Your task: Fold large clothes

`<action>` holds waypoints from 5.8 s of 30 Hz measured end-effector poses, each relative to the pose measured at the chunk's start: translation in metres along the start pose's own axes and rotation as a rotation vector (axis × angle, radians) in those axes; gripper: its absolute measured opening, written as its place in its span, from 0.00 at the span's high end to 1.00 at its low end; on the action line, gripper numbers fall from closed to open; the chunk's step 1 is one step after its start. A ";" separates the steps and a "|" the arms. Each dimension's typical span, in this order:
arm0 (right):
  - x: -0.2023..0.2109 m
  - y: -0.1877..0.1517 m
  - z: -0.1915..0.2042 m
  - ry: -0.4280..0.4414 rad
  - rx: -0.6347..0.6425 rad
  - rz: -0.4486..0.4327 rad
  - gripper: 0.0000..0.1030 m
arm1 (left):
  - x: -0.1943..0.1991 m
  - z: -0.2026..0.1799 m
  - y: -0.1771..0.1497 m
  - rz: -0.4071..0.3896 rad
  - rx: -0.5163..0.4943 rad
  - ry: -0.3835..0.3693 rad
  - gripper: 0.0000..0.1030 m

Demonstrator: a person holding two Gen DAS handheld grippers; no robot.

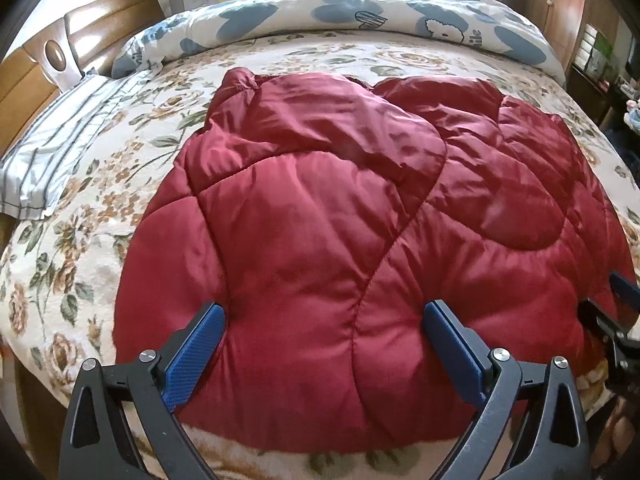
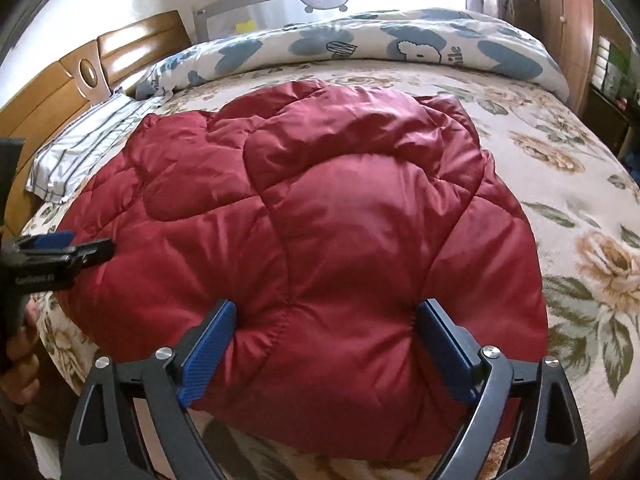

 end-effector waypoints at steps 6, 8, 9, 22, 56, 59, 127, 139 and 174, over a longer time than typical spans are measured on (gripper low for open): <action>0.000 -0.004 0.001 -0.014 0.004 -0.007 0.10 | 0.019 -0.006 -0.011 -0.011 -0.018 -0.005 0.02; 0.001 -0.005 0.000 -0.012 -0.003 -0.006 0.09 | 0.021 -0.008 -0.014 -0.010 -0.027 0.003 0.02; 0.002 -0.004 0.000 -0.014 -0.010 -0.004 0.10 | 0.022 -0.008 -0.014 -0.009 -0.025 0.005 0.02; -0.012 0.015 0.011 -0.014 0.023 0.012 0.05 | 0.009 -0.007 -0.014 0.007 -0.015 -0.030 0.00; 0.047 -0.023 0.028 0.043 0.029 0.062 0.02 | 0.042 -0.001 -0.039 0.045 -0.057 0.092 0.01; 0.048 -0.031 0.033 0.045 0.054 0.084 0.02 | 0.047 -0.005 -0.045 0.048 -0.085 0.108 0.01; 0.045 0.035 0.043 0.079 0.063 0.057 0.02 | 0.066 -0.007 0.001 0.010 -0.063 0.083 0.01; 0.043 0.034 0.040 0.077 0.060 0.064 0.02 | 0.062 -0.007 0.004 0.010 -0.061 0.083 0.01; 0.041 0.038 0.038 0.072 0.053 0.066 0.02 | 0.066 -0.010 0.007 -0.018 -0.068 0.087 0.01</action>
Point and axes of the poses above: each gripper's, at about its wrist camera, not at the fingertips, and x roughly against the way its jaws point, z to its left, y to its top, the point moved 4 cm from there along -x, roughly the way its jaws point, and after that the axes turned 4 degrees about -z, right-handed, at the moved point
